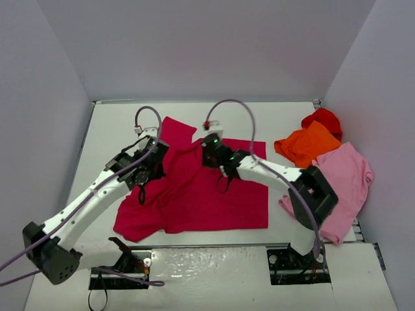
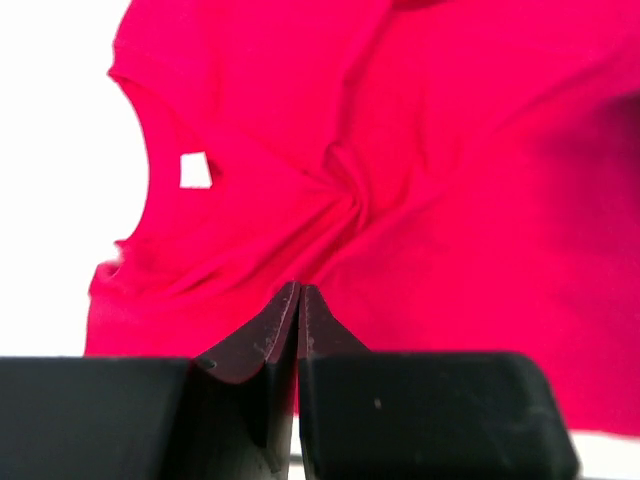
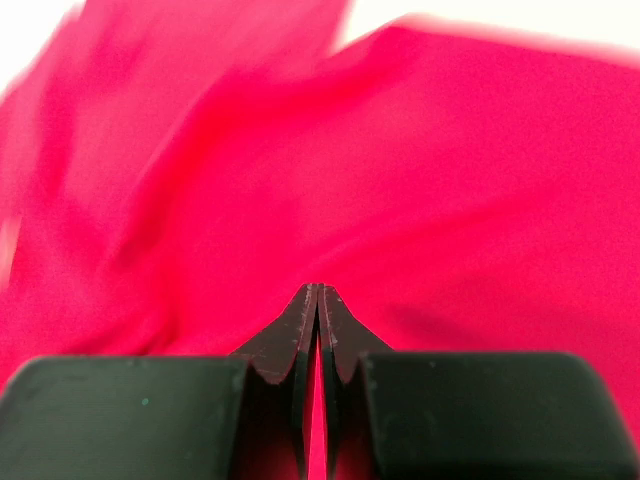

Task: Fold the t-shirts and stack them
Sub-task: Flatten out the tshirt

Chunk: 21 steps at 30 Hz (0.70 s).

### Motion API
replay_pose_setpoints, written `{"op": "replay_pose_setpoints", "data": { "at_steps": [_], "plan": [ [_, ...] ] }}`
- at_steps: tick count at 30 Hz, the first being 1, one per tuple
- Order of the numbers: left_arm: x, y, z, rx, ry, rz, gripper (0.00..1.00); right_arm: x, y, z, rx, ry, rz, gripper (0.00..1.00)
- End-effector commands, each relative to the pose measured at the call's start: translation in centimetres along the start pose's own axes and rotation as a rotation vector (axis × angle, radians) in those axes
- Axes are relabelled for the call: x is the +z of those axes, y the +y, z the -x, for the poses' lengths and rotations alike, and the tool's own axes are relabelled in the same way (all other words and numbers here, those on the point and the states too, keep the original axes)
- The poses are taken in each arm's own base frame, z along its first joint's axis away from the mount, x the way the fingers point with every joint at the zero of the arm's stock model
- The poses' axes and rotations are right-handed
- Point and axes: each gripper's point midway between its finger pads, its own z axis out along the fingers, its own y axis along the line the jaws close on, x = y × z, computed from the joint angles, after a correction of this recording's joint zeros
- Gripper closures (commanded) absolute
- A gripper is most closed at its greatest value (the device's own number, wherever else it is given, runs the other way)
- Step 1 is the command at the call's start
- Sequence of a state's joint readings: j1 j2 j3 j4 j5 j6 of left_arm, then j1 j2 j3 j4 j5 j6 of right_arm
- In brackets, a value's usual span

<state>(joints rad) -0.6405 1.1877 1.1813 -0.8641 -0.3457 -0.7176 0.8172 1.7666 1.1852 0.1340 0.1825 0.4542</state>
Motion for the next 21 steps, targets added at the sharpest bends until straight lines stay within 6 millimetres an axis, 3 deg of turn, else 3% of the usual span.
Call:
{"op": "replay_pose_setpoints", "data": {
  "at_steps": [1,4,6,11,16,21],
  "plan": [
    [3.6,-1.9,3.0,-0.014,-0.004,0.003,1.0,-2.4,-11.3,4.2,0.159,-0.093,-0.221,1.0],
    [6.4,-1.5,3.8,-0.039,0.029,0.031,1.0,-2.4,-15.8,3.5,0.185,-0.069,-0.299,1.0],
    [9.2,-1.9,3.7,-0.069,0.084,0.021,1.0,-1.9,-17.0,3.2,0.195,-0.052,-0.314,1.0],
    [13.6,-1.7,3.3,-0.094,0.152,0.081,1.0,-0.2,-17.8,2.6,0.187,-0.017,-0.323,1.0],
    [16.8,-0.9,3.8,-0.062,0.161,0.198,1.0,1.1,-18.6,1.2,0.177,0.026,-0.342,1.0],
    [19.3,-1.6,4.3,-0.07,0.161,0.207,1.0,1.8,-19.6,0.1,0.166,0.054,-0.373,1.0]
  ]
}}
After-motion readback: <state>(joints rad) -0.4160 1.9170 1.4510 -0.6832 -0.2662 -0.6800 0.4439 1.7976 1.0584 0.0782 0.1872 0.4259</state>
